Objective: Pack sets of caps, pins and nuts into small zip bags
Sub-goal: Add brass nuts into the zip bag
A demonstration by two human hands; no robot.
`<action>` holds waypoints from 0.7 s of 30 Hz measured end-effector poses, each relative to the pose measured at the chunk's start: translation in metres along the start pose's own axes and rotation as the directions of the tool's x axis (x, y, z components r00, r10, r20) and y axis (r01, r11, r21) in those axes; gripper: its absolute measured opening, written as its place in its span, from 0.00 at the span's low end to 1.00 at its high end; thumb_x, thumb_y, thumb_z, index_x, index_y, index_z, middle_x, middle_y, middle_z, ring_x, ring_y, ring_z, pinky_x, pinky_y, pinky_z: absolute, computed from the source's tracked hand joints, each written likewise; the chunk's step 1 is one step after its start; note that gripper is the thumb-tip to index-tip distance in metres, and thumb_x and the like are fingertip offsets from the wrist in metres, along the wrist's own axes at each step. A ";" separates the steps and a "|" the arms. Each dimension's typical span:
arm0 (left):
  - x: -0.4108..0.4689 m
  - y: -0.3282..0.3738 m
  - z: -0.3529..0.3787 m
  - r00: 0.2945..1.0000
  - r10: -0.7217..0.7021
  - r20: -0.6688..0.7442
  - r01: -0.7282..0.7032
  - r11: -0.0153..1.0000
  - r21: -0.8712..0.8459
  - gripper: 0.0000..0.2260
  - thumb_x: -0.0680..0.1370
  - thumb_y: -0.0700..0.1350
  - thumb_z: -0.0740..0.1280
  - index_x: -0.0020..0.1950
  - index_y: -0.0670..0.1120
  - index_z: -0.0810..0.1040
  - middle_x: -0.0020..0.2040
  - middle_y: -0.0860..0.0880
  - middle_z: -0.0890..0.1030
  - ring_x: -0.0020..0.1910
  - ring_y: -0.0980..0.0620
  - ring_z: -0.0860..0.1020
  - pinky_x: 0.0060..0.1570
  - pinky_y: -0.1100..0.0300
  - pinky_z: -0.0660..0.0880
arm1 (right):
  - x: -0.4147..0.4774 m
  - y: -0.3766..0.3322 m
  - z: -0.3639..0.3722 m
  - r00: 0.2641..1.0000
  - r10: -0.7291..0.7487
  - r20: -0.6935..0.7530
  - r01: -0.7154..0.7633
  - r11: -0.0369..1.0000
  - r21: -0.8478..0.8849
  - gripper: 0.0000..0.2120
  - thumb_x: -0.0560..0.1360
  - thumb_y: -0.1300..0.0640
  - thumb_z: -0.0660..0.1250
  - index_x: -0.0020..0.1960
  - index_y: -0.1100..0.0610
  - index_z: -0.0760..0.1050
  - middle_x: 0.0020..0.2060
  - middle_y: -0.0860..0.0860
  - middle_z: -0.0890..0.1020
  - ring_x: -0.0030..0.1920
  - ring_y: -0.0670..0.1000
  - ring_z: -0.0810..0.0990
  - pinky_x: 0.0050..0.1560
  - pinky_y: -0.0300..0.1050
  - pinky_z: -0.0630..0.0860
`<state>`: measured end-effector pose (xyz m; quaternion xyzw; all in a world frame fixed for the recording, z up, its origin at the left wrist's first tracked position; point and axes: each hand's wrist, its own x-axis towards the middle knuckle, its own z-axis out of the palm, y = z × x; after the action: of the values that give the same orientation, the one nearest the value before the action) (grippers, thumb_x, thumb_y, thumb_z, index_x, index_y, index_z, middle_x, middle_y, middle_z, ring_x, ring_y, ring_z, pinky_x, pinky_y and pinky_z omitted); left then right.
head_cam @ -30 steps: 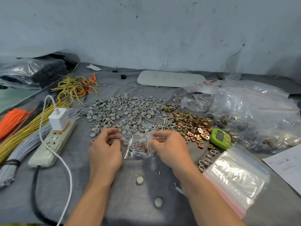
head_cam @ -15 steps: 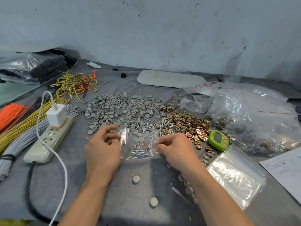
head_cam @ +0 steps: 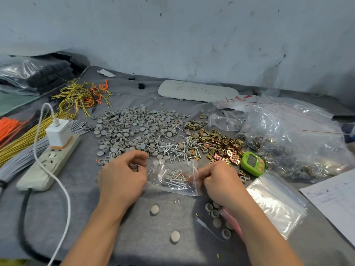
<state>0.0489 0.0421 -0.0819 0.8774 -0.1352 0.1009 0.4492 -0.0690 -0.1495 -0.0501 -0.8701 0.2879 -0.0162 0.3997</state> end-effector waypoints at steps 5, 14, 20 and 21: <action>0.000 -0.001 0.001 1.000 0.005 -0.001 -0.005 1.000 -0.001 0.16 0.70 0.43 0.71 0.46 0.66 0.81 0.41 0.72 0.81 0.40 0.65 0.80 0.51 0.52 0.81 | 0.008 0.001 0.001 0.986 0.030 -0.161 -0.027 0.999 0.021 0.23 0.76 0.68 0.67 0.33 0.43 0.83 0.30 0.38 0.82 0.21 0.39 0.76 0.25 0.34 0.72; -0.006 -0.001 0.001 0.973 0.229 0.021 -0.230 0.972 0.038 0.11 0.71 0.47 0.73 0.47 0.64 0.83 0.39 0.71 0.81 0.41 0.66 0.79 0.42 0.63 0.76 | 0.007 -0.001 0.011 0.998 -0.066 -0.012 0.065 0.995 -0.075 0.12 0.75 0.60 0.75 0.51 0.43 0.87 0.36 0.43 0.84 0.33 0.43 0.77 0.31 0.36 0.72; -0.026 0.012 0.017 0.721 0.602 0.344 -0.641 0.768 -0.001 0.08 0.74 0.51 0.70 0.51 0.57 0.86 0.53 0.63 0.82 0.54 0.65 0.77 0.59 0.63 0.74 | 0.009 -0.008 0.014 0.996 -0.081 0.043 0.086 0.989 -0.124 0.12 0.75 0.54 0.77 0.54 0.39 0.85 0.35 0.43 0.83 0.34 0.41 0.80 0.34 0.35 0.72; -0.026 0.013 0.018 0.710 0.600 0.368 -0.644 0.765 -0.003 0.08 0.74 0.51 0.70 0.51 0.57 0.86 0.53 0.64 0.82 0.53 0.65 0.77 0.58 0.63 0.75 | 0.009 -0.010 0.015 0.996 -0.083 0.036 0.088 0.987 -0.134 0.10 0.75 0.53 0.77 0.53 0.40 0.86 0.36 0.43 0.84 0.37 0.43 0.81 0.37 0.38 0.75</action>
<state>0.0215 0.0239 -0.0905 0.8101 -0.4934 0.0981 0.3012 -0.0528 -0.1391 -0.0553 -0.9069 0.2446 -0.0004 0.3430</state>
